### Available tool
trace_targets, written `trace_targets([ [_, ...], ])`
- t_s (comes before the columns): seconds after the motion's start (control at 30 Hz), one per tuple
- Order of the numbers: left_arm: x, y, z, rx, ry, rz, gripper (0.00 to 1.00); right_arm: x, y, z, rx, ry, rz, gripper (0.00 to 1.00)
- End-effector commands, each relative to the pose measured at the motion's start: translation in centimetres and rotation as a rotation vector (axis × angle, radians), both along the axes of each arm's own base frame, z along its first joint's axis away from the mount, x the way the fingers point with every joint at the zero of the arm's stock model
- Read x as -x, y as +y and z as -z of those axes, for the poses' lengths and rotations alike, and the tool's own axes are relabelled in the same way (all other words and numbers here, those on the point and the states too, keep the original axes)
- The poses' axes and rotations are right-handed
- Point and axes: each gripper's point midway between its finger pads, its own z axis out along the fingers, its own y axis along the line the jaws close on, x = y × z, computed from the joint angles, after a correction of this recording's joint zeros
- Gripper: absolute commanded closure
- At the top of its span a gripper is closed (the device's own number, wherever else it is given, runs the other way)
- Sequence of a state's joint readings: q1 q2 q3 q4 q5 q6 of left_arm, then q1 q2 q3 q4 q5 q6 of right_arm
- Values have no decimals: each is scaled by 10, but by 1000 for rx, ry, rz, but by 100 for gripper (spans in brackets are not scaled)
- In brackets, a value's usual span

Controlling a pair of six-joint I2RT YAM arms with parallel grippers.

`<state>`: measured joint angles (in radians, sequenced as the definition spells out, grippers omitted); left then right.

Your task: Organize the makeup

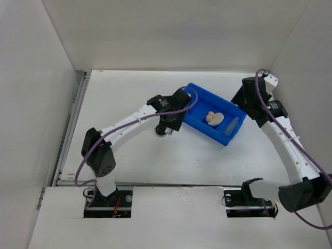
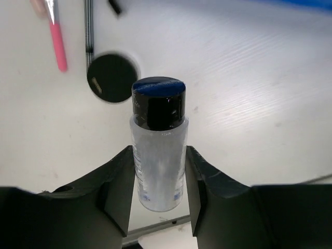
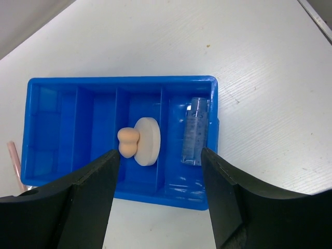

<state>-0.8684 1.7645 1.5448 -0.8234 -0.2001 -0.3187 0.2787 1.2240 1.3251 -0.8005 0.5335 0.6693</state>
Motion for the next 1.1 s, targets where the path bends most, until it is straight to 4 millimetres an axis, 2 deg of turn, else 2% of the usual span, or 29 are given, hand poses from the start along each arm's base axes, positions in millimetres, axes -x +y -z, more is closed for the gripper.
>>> trace_targets([
  [0.0, -5, -24, -80, 148, -84, 134, 100, 1, -1, -11, -24, -27, -17, 30],
  [0.03, -11, -33, -88, 168, -99, 155, 100, -1, -4, -13, -26, -36, -6, 30],
  [0.07, -18, -45, -79, 154, -76, 172, 100, 0, -5, -20, -31, -55, -6, 30],
  [0.1, -26, -63, -102, 213, -106, 203, 100, 2, -5, -18, -29, -46, -6, 30],
  [0.17, -41, -81, -108, 226, -132, 237, 100, 6, -2, -33, -51, -81, -24, 30],
  [0.2, -52, -93, -89, 197, -107, 244, 100, 6, -2, -33, -51, -81, -24, 30],
  [0.23, -61, -107, -108, 245, -152, 260, 100, 10, -1, -36, -60, -84, -35, 30],
  [0.27, -66, -114, -107, 251, -157, 279, 100, 12, 1, -42, -71, -100, -45, 30],
  [0.3, -73, -123, -91, 238, -143, 278, 100, 15, 2, -47, -88, -119, -48, 30],
  [0.33, -80, -133, -98, 264, -174, 300, 100, 16, 2, -50, -101, -131, -41, 30],
  [0.4, -90, -143, -85, 260, -192, 324, 100, 23, 1, -51, -112, -143, -36, 30],
  [0.43, -97, -150, -86, 280, -217, 324, 100, 24, 0, -49, -110, -133, -36, 30],
  [0.47, -99, -155, -83, 286, -223, 340, 100, 27, 0, -53, -123, -151, -30, 30],
  [0.5, -102, -159, -80, 290, -228, 340, 100, 29, 0, -47, -119, -132, -29, 30],
  [0.53, -108, -164, -74, 291, -240, 350, 100, 33, -3, -54, -124, -157, -15, 30],
  [0.57, -110, -167, -76, 302, -253, 351, 100, 36, -4, -51, -131, -151, -9, 30],
  [0.63, -113, -171, -63, 293, -242, 350, 100, 40, -6, -56, -131, -172, -3, 30],
  [0.67, -122, -173, -56, 295, -247, 341, 100, 43, -7, -61, -142, -189, 1, 30],
  [0.73, -125, -179, -54, 303, -250, 356, 100, 47, -9, -62, -137, -192, 8, 30],
  [0.77, -127, -182, -45, 299, -245, 356, 100, 48, -10, -60, -135, -184, 9, 30],
  [0.8, -131, -180, -49, 310, -250, 353, 100, 50, -10, -58, -132, -172, 9, 30],
  [0.87, -133, -183, -43, 314, -247, 345, 100, 52, -11, -60, -131, -169, 10, 30],
  [0.93, -141, -185, -31, 316, -243, 329, 100, 53, -11, -58, -129, -160, 10, 30],
  [0.97, -143, -186, -33, 324, -252, 329, 100, 55, -12, -60, -131, -169, 10, 30],
  [1.0, -145, -189, -23, 321, -240, 321, 100, 55, -12, -60, -131, -169, 10, 30],
  [1.07, -151, -184, -15, 305, -237, 306, 100, 55, -12, -56, -129, -160, 10, 30],
])
